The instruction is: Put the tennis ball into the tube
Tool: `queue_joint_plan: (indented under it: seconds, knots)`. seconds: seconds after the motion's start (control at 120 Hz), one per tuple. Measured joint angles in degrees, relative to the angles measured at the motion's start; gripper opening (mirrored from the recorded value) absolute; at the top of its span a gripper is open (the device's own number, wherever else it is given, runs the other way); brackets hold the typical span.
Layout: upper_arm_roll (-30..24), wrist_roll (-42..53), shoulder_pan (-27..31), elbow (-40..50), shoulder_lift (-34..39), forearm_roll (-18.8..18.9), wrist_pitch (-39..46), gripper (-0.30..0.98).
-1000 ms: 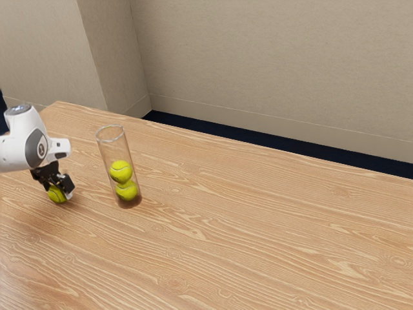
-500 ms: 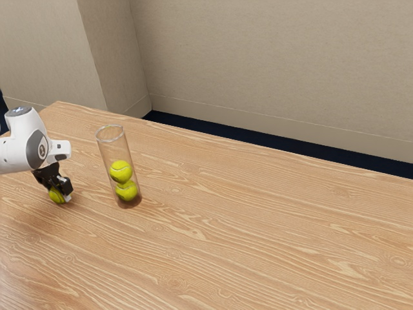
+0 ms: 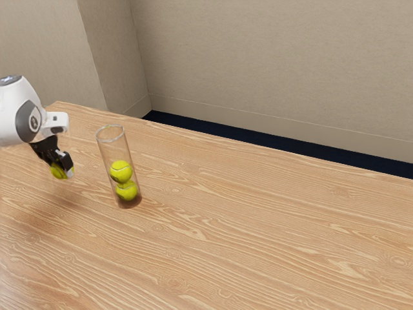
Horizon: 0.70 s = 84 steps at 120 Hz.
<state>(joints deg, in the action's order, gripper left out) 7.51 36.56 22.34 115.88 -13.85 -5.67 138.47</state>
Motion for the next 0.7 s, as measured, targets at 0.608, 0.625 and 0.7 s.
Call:
queue_joint_plan:
  seconds: [0.608, 0.625, 0.7]
  knots:
    - [-12.98, -8.12, -0.37, -4.40, 17.86, 2.99, -17.69, 0.40]
    - [-13.24, -8.48, -0.57, -4.84, 17.72, 3.24, -17.99, 0.41]
    - [-14.20, -10.21, -1.21, -6.35, 16.91, 4.09, -19.10, 0.41]
